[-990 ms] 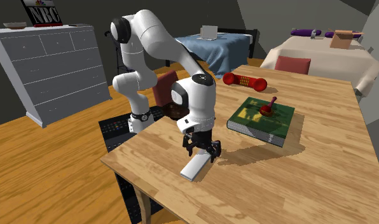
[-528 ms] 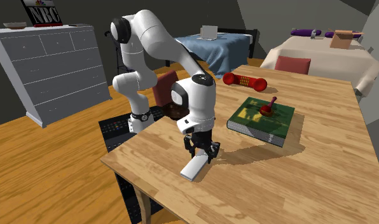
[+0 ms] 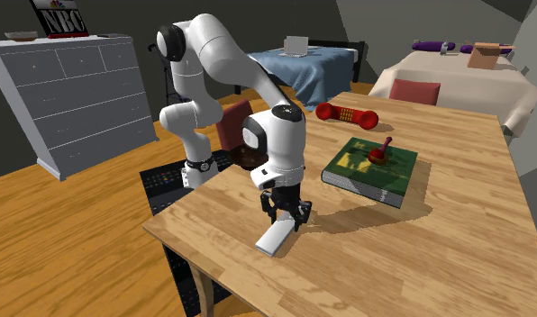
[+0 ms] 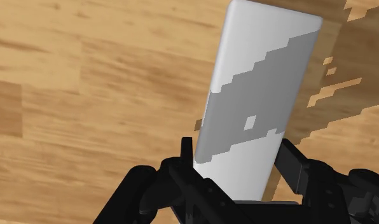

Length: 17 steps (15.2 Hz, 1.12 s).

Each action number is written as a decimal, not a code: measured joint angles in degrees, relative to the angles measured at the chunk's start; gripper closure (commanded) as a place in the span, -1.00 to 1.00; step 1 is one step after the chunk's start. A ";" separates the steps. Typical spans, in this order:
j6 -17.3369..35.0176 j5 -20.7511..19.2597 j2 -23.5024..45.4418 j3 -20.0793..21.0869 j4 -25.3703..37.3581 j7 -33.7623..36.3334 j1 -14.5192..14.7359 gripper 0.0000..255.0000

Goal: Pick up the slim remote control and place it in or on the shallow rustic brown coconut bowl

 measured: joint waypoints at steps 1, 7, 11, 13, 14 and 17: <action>0.01 0.00 0.00 0.00 0.00 0.01 0.00 1.00; -3.53 0.51 -2.11 0.15 1.43 -0.29 -0.10 1.00; -6.23 0.91 -3.78 0.17 2.48 -0.63 -0.26 1.00; -7.64 1.05 -4.40 0.20 3.29 -0.71 -0.28 1.00; -8.37 1.14 -4.79 0.19 3.63 -0.81 -0.32 1.00; -10.59 1.26 -5.39 0.26 5.26 -0.77 -0.28 1.00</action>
